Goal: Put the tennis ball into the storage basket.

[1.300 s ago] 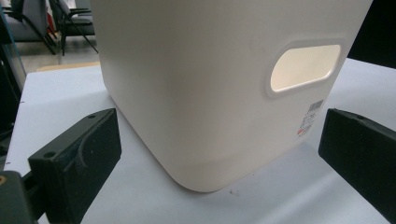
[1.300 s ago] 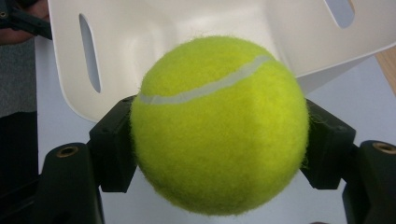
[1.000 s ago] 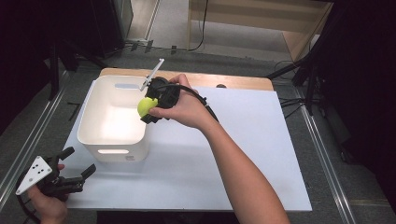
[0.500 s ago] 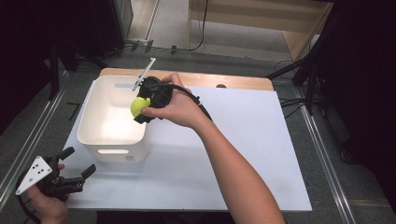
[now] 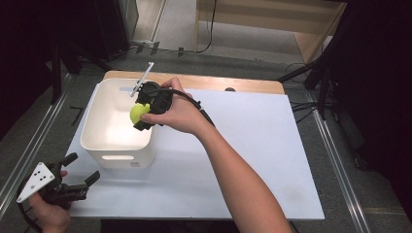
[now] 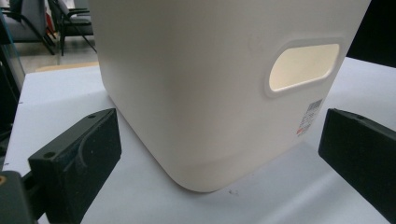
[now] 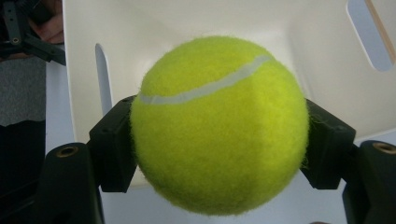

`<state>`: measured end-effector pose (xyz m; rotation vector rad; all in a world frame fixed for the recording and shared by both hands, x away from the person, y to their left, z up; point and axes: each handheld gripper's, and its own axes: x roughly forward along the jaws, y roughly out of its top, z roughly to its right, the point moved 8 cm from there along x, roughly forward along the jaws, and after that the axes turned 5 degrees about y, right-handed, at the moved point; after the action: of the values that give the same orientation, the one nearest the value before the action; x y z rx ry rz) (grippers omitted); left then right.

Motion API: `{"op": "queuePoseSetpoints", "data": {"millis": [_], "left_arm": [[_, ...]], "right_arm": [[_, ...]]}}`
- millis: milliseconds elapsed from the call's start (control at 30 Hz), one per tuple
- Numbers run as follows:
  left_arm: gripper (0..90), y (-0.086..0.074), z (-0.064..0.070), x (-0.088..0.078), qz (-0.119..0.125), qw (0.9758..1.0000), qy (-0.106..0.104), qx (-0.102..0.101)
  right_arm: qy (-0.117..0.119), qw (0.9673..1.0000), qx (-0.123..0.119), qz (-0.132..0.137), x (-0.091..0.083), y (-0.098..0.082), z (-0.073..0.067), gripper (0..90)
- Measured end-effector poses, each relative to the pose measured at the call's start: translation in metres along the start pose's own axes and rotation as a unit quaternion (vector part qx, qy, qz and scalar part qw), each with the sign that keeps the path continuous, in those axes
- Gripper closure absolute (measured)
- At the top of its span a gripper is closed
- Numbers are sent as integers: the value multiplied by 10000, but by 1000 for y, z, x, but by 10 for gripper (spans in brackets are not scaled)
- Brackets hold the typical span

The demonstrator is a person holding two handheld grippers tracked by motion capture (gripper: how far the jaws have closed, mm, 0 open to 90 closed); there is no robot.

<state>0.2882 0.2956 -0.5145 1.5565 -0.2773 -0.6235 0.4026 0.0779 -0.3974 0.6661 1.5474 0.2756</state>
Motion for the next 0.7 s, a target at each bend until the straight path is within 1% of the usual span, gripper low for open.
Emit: {"op": "queuePoseSetpoints", "data": {"millis": [33, 100, 267, 300, 433, 467, 533, 567, 700], "left_arm": [[0, 0, 0, 0, 0, 10000, 7, -5], [0, 0, 0, 0, 0, 10000, 8, -11], [0, 0, 0, 0, -1, 10000, 6, -10], [0, 0, 0, 0, 0, 10000, 7, -8], [0, 0, 0, 0, -1, 10000, 5, -9], [0, 0, 0, 0, -3, 10000, 5, -7], [0, 0, 0, 0, -2, 10000, 5, -8], [0, 0, 0, 0, -2, 10000, 5, -6], [0, 0, 0, 0, -2, 10000, 3, -7]], "right_arm": [[15, 10000, 32, -9, 1, 0, -1, 243], [34, 10000, -7, -31, 4, 1, -1, 243], [24, 10000, -6, -56, 8, 3, -2, 243], [51, 10000, -19, -77, 10, 3, -3, 243], [41, 9999, -30, -95, 13, 4, -3, 243], [33, 9999, -67, -119, 14, 4, -3, 243], [56, 9999, -45, -127, 15, 4, -4, 243], [15, 9999, -52, -121, 17, 4, -4, 243], [24, 9999, -68, -138, 20, 4, -5, 243]]}}
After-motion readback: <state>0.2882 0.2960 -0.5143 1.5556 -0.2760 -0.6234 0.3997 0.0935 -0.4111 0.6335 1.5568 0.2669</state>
